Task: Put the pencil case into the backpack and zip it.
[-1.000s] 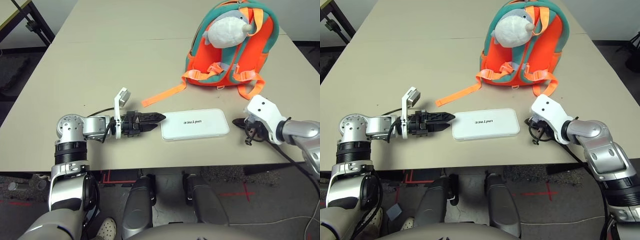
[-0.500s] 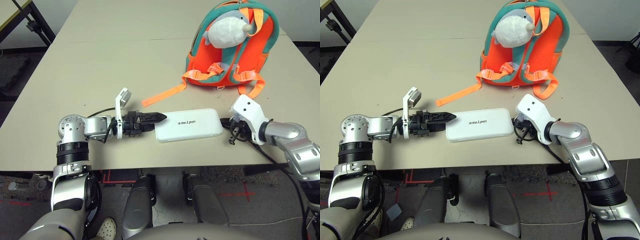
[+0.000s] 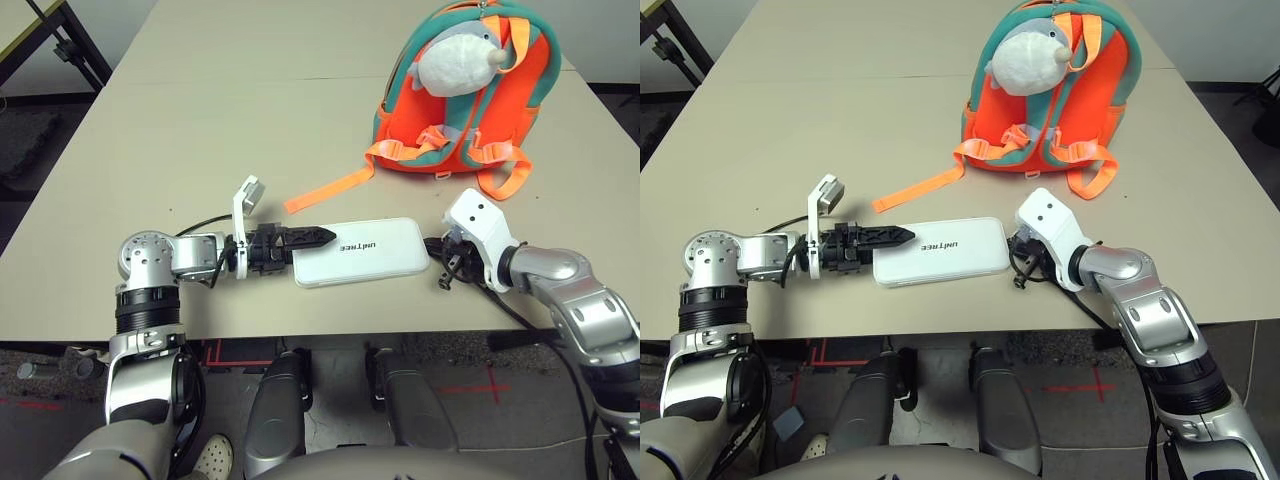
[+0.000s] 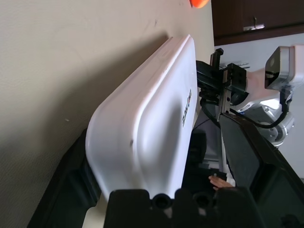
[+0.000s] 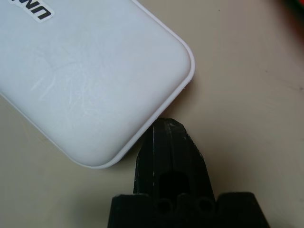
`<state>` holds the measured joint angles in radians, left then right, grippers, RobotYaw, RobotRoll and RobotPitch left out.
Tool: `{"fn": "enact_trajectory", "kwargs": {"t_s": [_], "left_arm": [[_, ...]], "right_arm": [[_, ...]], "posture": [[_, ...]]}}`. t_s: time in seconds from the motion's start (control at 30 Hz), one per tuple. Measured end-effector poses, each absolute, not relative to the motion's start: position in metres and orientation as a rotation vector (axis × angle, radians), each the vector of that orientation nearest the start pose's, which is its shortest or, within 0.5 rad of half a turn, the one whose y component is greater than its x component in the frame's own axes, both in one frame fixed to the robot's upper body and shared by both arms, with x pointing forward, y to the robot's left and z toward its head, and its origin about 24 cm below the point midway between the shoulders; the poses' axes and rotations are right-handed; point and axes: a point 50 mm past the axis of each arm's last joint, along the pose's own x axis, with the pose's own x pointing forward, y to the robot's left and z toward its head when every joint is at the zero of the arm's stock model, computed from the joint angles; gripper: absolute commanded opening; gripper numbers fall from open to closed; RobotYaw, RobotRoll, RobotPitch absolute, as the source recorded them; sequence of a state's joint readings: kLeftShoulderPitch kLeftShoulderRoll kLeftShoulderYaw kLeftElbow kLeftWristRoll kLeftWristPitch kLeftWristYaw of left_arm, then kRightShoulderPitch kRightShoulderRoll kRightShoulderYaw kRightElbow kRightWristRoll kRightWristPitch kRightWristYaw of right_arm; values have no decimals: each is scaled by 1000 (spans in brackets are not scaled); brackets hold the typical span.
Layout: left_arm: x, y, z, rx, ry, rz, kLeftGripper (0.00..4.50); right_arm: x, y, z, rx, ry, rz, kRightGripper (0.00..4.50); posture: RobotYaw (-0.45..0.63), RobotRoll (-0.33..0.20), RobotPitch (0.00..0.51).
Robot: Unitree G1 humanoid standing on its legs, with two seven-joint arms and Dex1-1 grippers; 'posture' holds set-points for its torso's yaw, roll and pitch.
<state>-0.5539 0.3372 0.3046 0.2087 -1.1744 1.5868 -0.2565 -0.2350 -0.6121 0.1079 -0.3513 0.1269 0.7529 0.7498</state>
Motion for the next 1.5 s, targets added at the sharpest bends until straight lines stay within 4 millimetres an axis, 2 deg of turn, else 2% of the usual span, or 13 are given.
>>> {"fn": "enact_trajectory", "kwargs": {"t_s": [0.03,0.13,0.27,0.37,0.43,0.73,0.97,1.17,1.33,1.5], "left_arm": [[280,153,110,-813,906,-920,4500],[280,152,109,-813,908,-918,3887],[279,151,103,-815,923,-897,2408],[278,150,106,-866,891,-944,1524],[278,150,108,-871,876,-955,1221],[285,155,119,-845,820,-937,1220],[302,174,151,-728,659,-863,1220],[308,209,180,-636,511,-755,1220],[310,220,191,-619,444,-728,1220],[317,229,196,-619,387,-680,1220]], "right_arm": [[262,-178,115,-423,396,778,26],[262,-176,116,-418,392,782,0],[263,-175,116,-422,388,779,0],[264,-176,116,-433,389,764,605],[266,-178,118,-449,384,749,1281],[275,-186,123,-481,364,701,4496],[277,-184,120,-478,340,722,4500],[280,-195,124,-498,350,721,4500],[283,-213,128,-399,369,625,4500],[287,-231,150,-252,308,475,4500]], "posture": [[-116,0,210],[-115,0,211],[-112,0,213],[-104,0,214],[-101,0,214],[-93,0,216],[-85,0,216],[-80,0,215],[-79,0,216],[-92,0,216]]}}
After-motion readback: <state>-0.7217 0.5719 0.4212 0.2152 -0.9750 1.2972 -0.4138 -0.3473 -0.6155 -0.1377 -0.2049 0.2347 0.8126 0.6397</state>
